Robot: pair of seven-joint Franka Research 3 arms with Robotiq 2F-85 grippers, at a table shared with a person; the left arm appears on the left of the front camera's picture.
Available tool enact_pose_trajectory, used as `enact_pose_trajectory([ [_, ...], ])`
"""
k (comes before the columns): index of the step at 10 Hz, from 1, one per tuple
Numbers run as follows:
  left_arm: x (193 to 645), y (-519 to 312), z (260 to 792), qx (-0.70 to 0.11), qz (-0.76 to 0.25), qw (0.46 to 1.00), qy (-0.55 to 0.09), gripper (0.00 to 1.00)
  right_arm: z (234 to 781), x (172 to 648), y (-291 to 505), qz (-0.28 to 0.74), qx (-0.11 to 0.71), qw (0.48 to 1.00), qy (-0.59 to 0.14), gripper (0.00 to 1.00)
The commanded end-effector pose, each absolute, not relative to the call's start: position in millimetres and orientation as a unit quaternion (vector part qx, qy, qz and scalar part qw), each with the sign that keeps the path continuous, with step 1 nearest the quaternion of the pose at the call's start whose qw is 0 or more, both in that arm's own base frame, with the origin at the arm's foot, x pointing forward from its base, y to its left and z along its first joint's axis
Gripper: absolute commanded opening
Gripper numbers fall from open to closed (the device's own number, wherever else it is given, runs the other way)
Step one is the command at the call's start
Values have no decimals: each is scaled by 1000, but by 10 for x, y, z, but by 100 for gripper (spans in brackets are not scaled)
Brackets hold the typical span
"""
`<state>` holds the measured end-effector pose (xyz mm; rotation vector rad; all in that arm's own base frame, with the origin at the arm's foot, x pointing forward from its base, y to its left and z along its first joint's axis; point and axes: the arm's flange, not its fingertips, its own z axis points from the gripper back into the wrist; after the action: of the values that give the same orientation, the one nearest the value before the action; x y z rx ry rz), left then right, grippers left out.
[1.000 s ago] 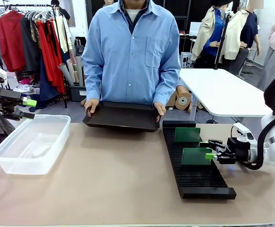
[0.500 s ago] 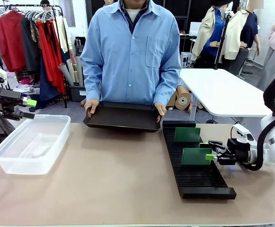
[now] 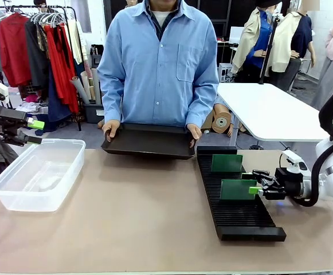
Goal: Sort PCBs into racks and boxes based on the side picked up.
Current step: If the short side of the Blank PCB is picked up, insert it into the PCB Rack ; if the long side is picked up, place it in the Organizing box.
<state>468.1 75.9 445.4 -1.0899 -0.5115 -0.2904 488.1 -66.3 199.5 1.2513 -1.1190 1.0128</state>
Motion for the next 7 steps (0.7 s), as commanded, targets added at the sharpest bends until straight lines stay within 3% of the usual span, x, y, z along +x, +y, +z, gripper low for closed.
enact_pose_trajectory([
  [1, 4674, 757, 4476, -511, -137, 814, -239, 100, 2012, 4885, -662, 432, 527, 554, -478, 100],
  [4, 4674, 757, 4476, -511, -137, 814, -239, 100, 1995, 4881, -663, 429, 530, 557, -474, 100],
  [7, 4674, 757, 4476, -511, -137, 814, -239, 100, 2617, 5006, -444, 409, 540, 557, -480, 100],
])
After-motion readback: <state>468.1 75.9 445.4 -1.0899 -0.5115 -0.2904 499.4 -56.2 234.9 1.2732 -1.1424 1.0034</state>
